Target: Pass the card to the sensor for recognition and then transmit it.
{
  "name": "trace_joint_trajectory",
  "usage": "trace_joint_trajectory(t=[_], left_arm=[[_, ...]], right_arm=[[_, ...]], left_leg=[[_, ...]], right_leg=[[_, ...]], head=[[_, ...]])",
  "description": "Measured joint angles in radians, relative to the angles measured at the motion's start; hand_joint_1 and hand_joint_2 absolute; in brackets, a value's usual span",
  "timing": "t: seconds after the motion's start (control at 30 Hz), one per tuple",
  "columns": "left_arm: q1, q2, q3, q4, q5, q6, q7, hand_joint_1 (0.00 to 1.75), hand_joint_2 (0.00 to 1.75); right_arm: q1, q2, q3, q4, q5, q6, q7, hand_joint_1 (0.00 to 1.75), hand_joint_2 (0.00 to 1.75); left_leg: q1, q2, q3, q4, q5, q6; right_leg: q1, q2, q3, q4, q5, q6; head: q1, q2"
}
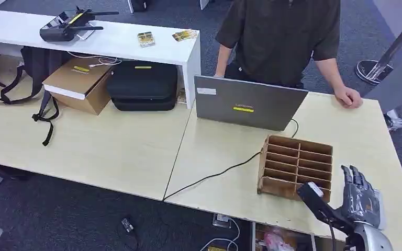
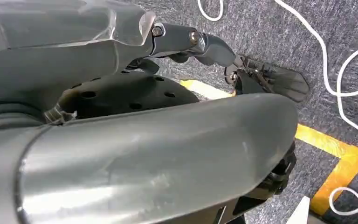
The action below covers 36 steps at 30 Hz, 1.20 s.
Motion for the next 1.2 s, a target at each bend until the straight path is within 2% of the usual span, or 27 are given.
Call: trace_joint_trajectory(t=[0.57, 0.87, 1.2], left_arm=[[-0.010, 0.000, -0.002, 0.000, -0.008, 0.000, 0.000, 0.00, 0.00], [-0.010, 0.000, -0.007, 0.000, -0.010, 0.000, 0.000, 0.00, 0.00], [-0.010, 0.000, -0.007, 0.000, -0.010, 0.000, 0.000, 0.00, 0.00]], right_arm=[[-0.040, 0.062, 0.065, 0.026, 0.013, 0.010, 0.002, 0.00, 1.75], [-0.038, 0.088, 0.066, 0.024, 0.035, 0.013, 0.018, 0.00, 1.75], [-0.034, 0.092, 0.066, 0.024, 0.043, 0.016, 0.018, 0.00, 1.75]], left_leg=[[0.000, 0.000, 0.000, 0.000, 0.000, 0.000], [0.000, 0.000, 0.000, 0.000, 0.000, 0.000], [0.000, 0.000, 0.000, 0.000, 0.000, 0.000]], right_leg=[[0.000, 0.000, 0.000, 0.000, 0.000, 0.000], [0.000, 0.000, 0.000, 0.000, 0.000, 0.000], [0.000, 0.000, 0.000, 0.000, 0.000, 0.000]], head=[[0.000, 0.000], [0.000, 0.000], [0.000, 0.000]])
